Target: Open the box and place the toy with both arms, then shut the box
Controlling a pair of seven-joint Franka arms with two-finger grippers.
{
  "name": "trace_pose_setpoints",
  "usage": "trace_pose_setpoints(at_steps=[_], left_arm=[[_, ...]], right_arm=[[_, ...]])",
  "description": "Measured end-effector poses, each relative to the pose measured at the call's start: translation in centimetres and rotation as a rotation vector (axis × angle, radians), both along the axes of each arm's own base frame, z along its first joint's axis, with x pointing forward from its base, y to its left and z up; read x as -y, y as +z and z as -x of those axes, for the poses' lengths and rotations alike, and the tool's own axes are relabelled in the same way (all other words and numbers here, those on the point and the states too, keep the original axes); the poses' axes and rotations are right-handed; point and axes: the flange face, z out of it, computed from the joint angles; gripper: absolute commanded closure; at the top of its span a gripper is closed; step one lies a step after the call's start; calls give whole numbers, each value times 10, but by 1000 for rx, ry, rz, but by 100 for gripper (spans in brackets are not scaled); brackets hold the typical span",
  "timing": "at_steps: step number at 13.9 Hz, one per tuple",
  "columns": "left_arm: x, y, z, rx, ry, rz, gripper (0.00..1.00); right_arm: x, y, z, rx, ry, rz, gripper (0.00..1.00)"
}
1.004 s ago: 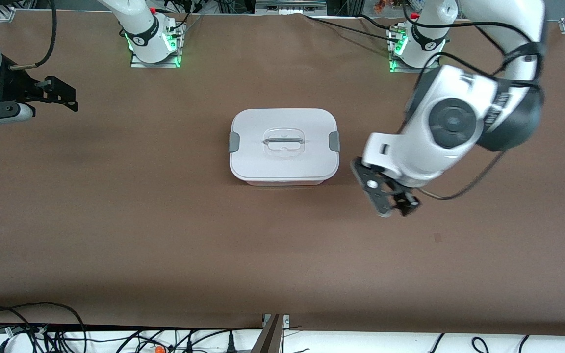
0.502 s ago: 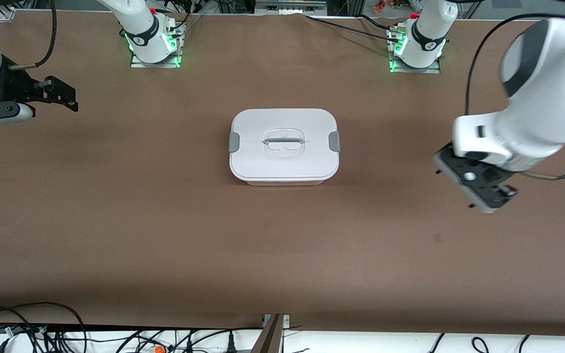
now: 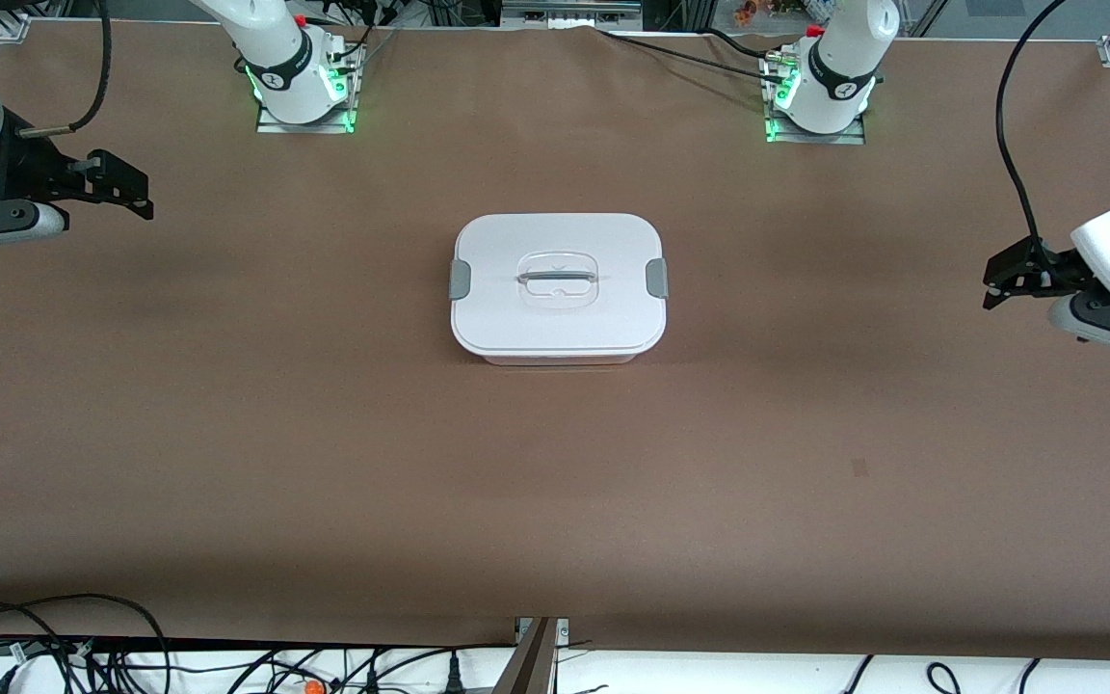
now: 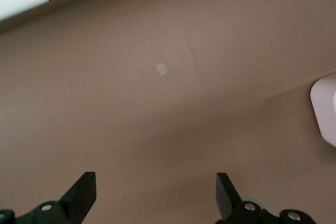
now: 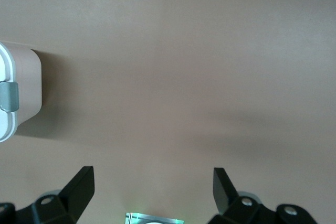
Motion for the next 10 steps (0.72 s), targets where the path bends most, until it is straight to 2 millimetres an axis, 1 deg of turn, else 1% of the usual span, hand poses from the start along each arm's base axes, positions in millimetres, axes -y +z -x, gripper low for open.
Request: trace_pose_setpoints(at_steps=[2, 5, 6, 10], left_arm=[[-6, -1, 15, -20, 106, 23, 0], [-38, 0, 29, -39, 189, 35, 0], [-44, -1, 34, -60, 203, 40, 0], [-45, -3, 40, -90, 278, 35, 0]], right_arm=[[0, 0, 0, 0, 0, 0, 0], [0, 0, 0, 0, 0, 0, 0], [0, 0, 0, 0, 0, 0, 0], [0, 0, 0, 0, 0, 0, 0]])
